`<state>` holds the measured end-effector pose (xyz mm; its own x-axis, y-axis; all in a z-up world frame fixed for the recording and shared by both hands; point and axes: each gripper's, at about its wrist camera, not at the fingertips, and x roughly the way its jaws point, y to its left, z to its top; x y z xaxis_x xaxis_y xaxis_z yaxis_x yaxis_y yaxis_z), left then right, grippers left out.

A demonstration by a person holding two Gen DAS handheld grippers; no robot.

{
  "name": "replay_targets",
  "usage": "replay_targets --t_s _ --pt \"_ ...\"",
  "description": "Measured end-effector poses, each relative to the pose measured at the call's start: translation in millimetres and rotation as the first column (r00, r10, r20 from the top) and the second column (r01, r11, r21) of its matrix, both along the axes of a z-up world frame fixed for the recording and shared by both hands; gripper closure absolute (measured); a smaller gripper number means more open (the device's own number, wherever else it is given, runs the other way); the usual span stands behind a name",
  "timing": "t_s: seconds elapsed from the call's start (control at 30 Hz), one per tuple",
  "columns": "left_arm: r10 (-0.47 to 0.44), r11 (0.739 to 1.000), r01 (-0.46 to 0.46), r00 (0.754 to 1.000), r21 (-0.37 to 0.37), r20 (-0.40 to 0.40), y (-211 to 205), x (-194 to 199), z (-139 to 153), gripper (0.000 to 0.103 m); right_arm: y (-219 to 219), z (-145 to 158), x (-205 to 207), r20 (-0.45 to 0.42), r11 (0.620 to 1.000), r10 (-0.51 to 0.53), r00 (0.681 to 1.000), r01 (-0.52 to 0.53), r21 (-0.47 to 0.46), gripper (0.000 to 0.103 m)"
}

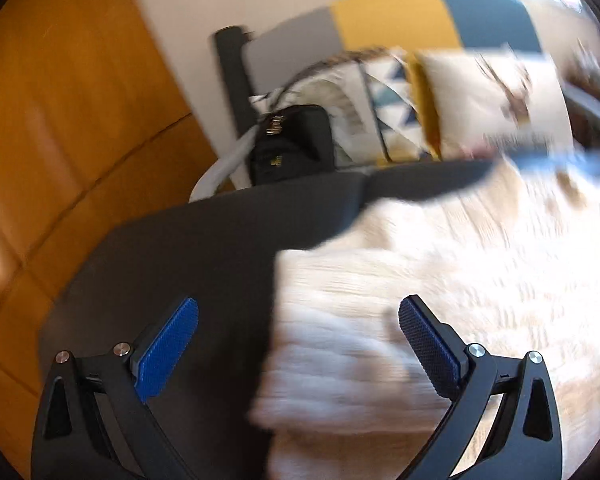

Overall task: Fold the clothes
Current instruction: 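Open the right gripper while the left gripper presses the folded sweater side, then grasp the sweater near the collar with the right gripper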

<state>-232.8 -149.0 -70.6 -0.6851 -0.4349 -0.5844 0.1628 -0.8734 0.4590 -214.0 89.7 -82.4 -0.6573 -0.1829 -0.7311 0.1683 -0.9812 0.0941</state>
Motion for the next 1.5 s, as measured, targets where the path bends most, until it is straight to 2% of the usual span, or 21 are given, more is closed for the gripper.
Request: replay_targets --t_s 0.03,0.13,0.27,0.4,0.47,0.57,0.63,0.7,0.8,0.87,0.93,0.97,1.03,1.13,1.23,1.27,1.37,1.5 --pt "-0.006 1.000 0.007 1.000 -0.026 0.026 3.6 -4.9 -8.2 0.000 -1.9 -5.5 -2.8 0.009 1.000 0.002 1.000 -0.002 0.014 0.074" --pt "-0.014 1.000 0.013 0.999 0.025 0.029 -2.8 -12.3 -10.1 0.000 1.6 -15.6 -6.9 0.002 0.999 -0.019 1.000 0.019 0.029 0.074" --pt "-0.019 0.993 0.014 0.999 0.114 0.043 -13.8 -23.4 -12.2 0.000 -6.7 -20.8 -15.6 -0.021 0.992 -0.044 0.999 0.046 0.119 0.073" --pt "-0.010 0.992 0.004 0.999 0.124 0.051 -11.0 -19.7 -8.5 0.000 -11.4 -22.2 -16.7 -0.036 0.987 -0.046 0.998 0.051 0.152 0.073" --pt "-0.004 0.993 -0.003 0.998 0.118 0.055 -9.9 -19.5 -4.2 0.000 -8.3 -20.6 -15.7 -0.030 0.992 -0.037 0.999 0.041 0.122 0.070" --pt "0.046 0.996 -0.045 0.999 0.072 -0.010 -3.0 -8.7 12.6 0.000 5.9 -10.5 -10.1 -0.029 1.000 -0.017 0.999 0.018 0.014 0.070" --pt "0.017 0.996 -0.008 0.996 0.093 -0.091 5.1 -0.1 27.2 0.000 17.2 0.5 -3.6 -0.056 0.998 -0.021 0.998 0.018 -0.058 0.070" --pt "-0.004 0.993 0.019 0.992 0.118 -0.122 16.9 -3.0 36.9 0.000 25.6 13.2 -2.5 -0.090 0.990 -0.055 0.994 0.043 -0.133 0.070" --pt "-0.025 0.987 0.037 0.997 0.158 -0.076 34.1 -19.0 32.1 0.000 21.3 19.8 -26.6 -0.037 0.983 -0.045 0.998 0.038 -0.182 0.072" --pt "-0.048 0.985 0.053 0.998 0.165 -0.030 46.4 -30.5 19.7 0.000 11.0 18.4 -44.4 -0.001 0.988 -0.017 1.000 0.016 -0.153 0.075" --pt "-0.049 0.991 0.041 0.997 0.130 0.054 53.3 -41.2 -1.7 0.000 -4.5 13.9 -60.9 0.018 0.998 0.017 1.000 -0.016 -0.064 0.076" --pt "-0.048 0.990 0.040 0.997 0.132 0.061 54.1 -42.0 -5.8 0.000 -11.2 11.2 -68.9 0.023 0.999 0.040 0.999 -0.039 -0.038 0.076" --pt "-0.050 0.986 0.040 0.997 0.160 0.058 49.6 -41.5 -7.7 0.000 -18.5 5.0 -84.2 0.038 0.997 0.068 0.997 -0.067 -0.033 0.077" --pt "-0.060 0.979 0.049 0.997 0.197 0.047 42.0 -40.3 -11.2 0.000 -25.7 -6.3 -109.4 0.085 0.998 0.059 0.995 -0.058 -0.010 0.084" --pt "-0.068 0.978 0.060 0.997 0.199 0.033 39.8 -38.4 -13.9 0.000 -26.0 -18.0 -127.9 0.128 0.999 0.052 0.990 -0.052 -0.002 0.089" --pt "-0.074 0.980 0.067 0.997 0.188 0.026 39.5 -38.2 -14.8 0.000 -24.4 -18.7 -131.3 0.120 0.999 0.046 0.992 -0.046 -0.004 0.092" --pt "-0.070 0.983 0.066 0.997 0.169 0.018 42.1 -37.6 -15.1 0.000 -17.5 -22.2 -141.5 0.102 1.000 -0.005 0.995 0.007 -0.019 0.092" --pt "-0.070 0.980 0.065 0.997 0.190 0.023 37.9 -39.6 -14.6 0.000 -15.3 -25.9 -140.5 0.060 0.999 -0.023 0.998 0.025 -0.036 0.090"
